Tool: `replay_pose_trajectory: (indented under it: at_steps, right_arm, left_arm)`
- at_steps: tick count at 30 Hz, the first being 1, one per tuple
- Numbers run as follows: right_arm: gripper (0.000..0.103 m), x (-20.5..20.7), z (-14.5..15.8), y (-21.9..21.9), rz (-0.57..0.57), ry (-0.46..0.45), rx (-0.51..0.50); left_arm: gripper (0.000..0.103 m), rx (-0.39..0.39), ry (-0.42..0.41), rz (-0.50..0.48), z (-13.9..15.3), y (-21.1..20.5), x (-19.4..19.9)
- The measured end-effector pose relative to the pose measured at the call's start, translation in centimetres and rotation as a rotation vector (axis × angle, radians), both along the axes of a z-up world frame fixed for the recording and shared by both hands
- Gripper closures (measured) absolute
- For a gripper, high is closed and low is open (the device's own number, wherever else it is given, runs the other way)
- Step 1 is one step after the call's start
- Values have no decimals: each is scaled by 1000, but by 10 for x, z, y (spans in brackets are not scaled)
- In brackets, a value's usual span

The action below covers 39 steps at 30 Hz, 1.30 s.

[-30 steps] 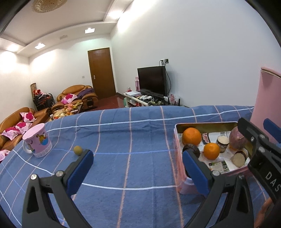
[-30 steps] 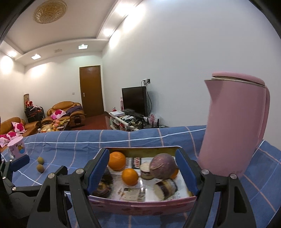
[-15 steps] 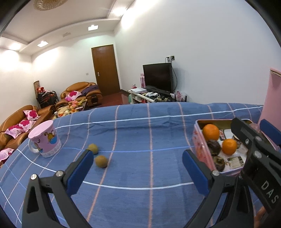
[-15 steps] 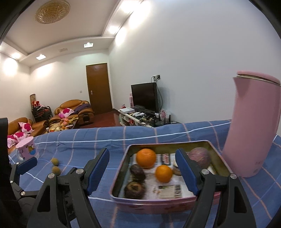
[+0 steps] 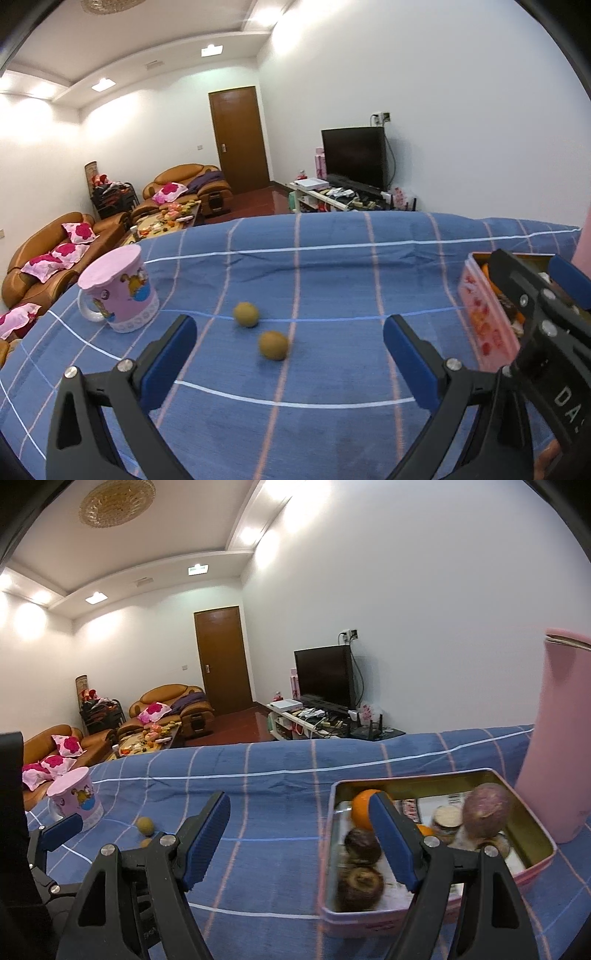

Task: Organize fruits
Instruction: 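Move both open tools back toward the small yellow-brown fruits, then grasp a yellow-brown fruit with the right tool while the left tool grasps the other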

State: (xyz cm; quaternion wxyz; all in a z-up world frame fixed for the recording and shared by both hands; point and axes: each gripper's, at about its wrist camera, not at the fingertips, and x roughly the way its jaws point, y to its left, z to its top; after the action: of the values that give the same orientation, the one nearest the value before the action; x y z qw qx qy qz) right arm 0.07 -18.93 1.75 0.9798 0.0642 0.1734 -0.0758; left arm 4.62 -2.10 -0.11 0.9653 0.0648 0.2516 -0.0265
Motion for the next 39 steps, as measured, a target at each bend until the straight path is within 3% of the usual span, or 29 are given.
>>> replay_pose_trajectory:
  at_steps: [16,24,28,33,34,37,39]
  right_arm:
    - [24,36,-4,48,85,43,29]
    - [24,51,-7,63,120,76,48]
    - [24,63,-13,71,173,139,54]
    - [25,91,-31,94,331,312,95]
    - [29,95,-34,98,351,335,102]
    - [54,108,-43,109,397,410,110]
    - [56,116,-52,118,424,465,120]
  left_arm:
    - [0,-16,50,122,-6,64,37]
    - [0,22,99,235,-13,100,57]
    - [0,36,148,310,-19,124,70]
    - [0,35,196,371,-26,142,79]
    - [0,31,205,377,-27,144,81]
    - [0,34,219,372,-30,141,84]
    - [0,45,219,365,-30,138,83]
